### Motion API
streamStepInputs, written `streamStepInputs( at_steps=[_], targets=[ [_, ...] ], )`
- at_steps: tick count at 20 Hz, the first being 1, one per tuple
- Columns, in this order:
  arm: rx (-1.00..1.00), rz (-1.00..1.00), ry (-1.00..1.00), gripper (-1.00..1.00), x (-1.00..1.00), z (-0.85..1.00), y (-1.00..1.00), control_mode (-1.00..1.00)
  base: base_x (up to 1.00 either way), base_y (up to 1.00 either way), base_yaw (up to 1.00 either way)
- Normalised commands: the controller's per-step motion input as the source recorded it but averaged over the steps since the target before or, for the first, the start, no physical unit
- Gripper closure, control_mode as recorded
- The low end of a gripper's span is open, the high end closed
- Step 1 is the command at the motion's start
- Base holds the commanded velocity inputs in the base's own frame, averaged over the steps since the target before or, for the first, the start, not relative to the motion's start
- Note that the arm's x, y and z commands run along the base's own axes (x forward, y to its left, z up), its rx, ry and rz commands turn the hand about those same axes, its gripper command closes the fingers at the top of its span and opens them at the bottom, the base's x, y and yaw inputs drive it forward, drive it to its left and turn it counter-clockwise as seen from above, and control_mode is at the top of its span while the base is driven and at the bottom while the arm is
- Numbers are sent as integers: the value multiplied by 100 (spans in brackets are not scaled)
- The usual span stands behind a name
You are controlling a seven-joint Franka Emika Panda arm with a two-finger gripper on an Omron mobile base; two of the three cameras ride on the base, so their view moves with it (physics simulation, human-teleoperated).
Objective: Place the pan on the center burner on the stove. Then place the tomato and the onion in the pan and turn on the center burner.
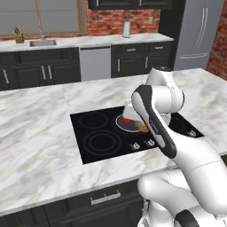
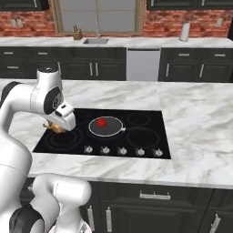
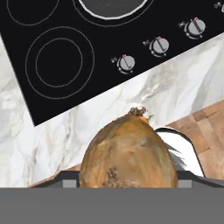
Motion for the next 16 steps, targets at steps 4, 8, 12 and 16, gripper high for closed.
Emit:
streamStepInputs(
  at_steps=[4,8,12,16],
  targets=[
    [0,0,0,100,0,0,0,100,33,0,20],
    [0,0,0,100,0,0,0,100,19,0,18],
    [0,0,0,100,0,0,0,100,15,0,18],
    [-3,4,4,100,3,-2,0,-100,10,0,13]
  ],
)
